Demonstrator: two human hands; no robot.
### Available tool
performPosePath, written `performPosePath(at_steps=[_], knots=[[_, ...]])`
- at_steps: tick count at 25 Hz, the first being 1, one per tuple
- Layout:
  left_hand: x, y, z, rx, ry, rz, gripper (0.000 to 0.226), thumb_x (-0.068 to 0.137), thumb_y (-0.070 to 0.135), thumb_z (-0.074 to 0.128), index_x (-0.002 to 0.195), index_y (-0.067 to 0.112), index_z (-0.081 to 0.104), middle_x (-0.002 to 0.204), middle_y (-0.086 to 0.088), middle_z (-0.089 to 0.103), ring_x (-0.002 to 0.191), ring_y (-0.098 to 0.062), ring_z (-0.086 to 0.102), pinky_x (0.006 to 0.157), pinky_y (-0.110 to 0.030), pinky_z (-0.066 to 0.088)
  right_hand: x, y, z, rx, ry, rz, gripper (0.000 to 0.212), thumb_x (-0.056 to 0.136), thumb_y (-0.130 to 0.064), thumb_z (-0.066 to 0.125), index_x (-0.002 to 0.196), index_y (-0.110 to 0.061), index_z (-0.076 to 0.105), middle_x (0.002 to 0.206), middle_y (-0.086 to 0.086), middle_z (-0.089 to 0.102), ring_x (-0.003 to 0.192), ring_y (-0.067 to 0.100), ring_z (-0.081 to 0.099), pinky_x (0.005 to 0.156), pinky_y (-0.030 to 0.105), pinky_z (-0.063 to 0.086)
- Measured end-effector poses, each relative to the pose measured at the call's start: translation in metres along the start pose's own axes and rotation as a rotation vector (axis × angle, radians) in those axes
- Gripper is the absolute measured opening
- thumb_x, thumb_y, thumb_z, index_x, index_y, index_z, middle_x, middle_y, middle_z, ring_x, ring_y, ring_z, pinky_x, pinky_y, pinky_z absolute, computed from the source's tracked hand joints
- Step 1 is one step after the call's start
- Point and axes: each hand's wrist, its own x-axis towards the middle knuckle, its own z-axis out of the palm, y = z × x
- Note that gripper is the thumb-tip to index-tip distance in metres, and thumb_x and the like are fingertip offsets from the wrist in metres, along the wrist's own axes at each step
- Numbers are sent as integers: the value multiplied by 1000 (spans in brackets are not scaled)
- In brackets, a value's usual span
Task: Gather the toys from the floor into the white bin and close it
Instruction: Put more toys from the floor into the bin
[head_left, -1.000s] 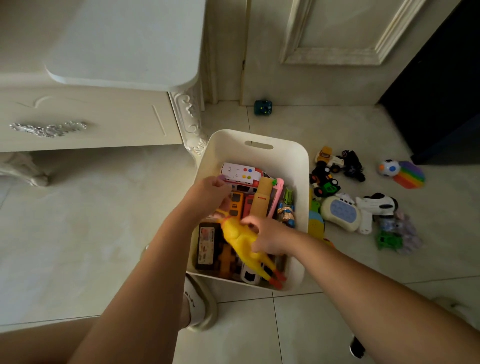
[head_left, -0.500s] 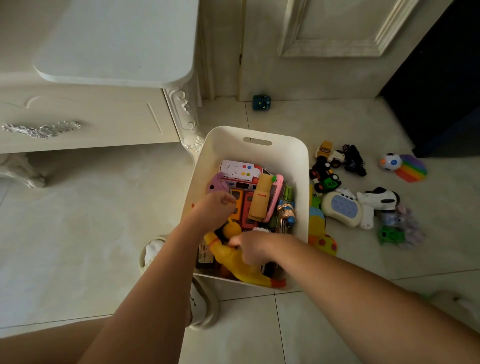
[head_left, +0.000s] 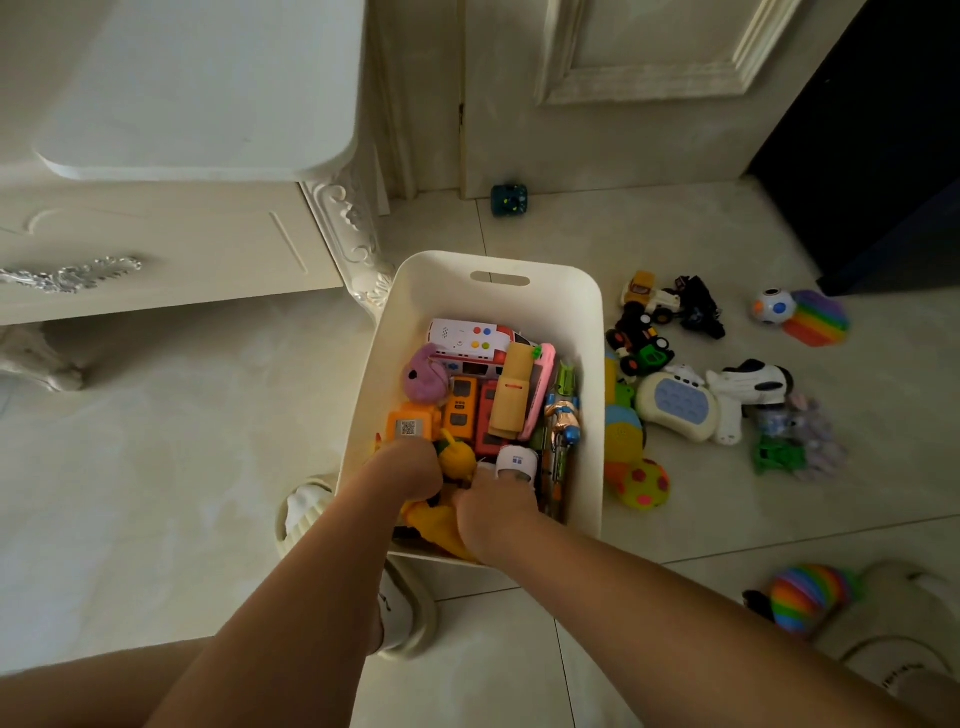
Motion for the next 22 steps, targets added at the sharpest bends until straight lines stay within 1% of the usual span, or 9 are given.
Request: performPosePath(at_steps=[3,5,7,9,11,13,15,19,22], knots=[[-5,10,-8,65,20,7,26,94,17,47,115,7,60,112,-9,61,105,-22,60,94,-32,51,1,29,-9,232,43,-1,39,95,-13,49,133,-12,49,134,13,50,120,31,51,98,43,46],[-13,24,-13,138,52,24,27,97,15,43,117,4,58,117,-9,61,109,-22,60,92,-29,50,-14,60,-15,599,145,-13,38,94,-14,55,131,-20,54,131,7,56,116,23,55,94,32,48],[-23,42,-21,136,118,49,30,98,18,41,116,3,59,116,-8,63,107,-21,61,86,-28,48,-42,90,-20,996,321,-55,29,96,-14,53,123,-21,61,116,2,65,99,14,64,83,26,53],[-32,66,-32,54,201,66,30,97,20,44,115,4,62,116,-7,64,107,-25,62,86,-32,50,-68,119,-25,1344,484,-46,23,97,-10,50,115,-16,64,102,3,69,87,14,69,79,27,58],[-42,102,-44,-56,383,131,26,96,17,44,112,9,63,113,-8,66,96,-26,64,82,-35,54,-80,152,-20,1616,624,36,23,97,-3,47,111,-10,64,96,11,69,84,22,70,75,29,60],[-57,144,-51,-208,610,270,25,98,18,39,108,14,62,104,-5,65,88,-23,62,75,-35,52,-86,189,-3,1778,699,173,22,96,0,46,107,-8,64,95,16,67,78,24,69,70,28,59],[-72,184,-49,-399,688,454,23,99,19,40,109,17,61,98,0,62,87,-21,61,76,-33,52,-91,225,26,1919,734,325,21,93,2,49,105,-7,65,93,15,66,72,23,66,67,30,56],[-61,242,-7,-432,422,660,22,97,13,46,111,14,63,98,0,64,87,-19,61,77,-28,49,-102,284,113,2074,670,799,32,95,1,46,123,-9,57,99,14,57,64,22,56,64,31,51],[-36,260,43,-418,120,719,26,92,6,47,115,7,60,90,0,59,82,-16,58,72,-16,46,-108,299,191,1809,444,1018,44,96,-8,48,140,-14,43,109,14,50,78,25,56,83,42,54]])
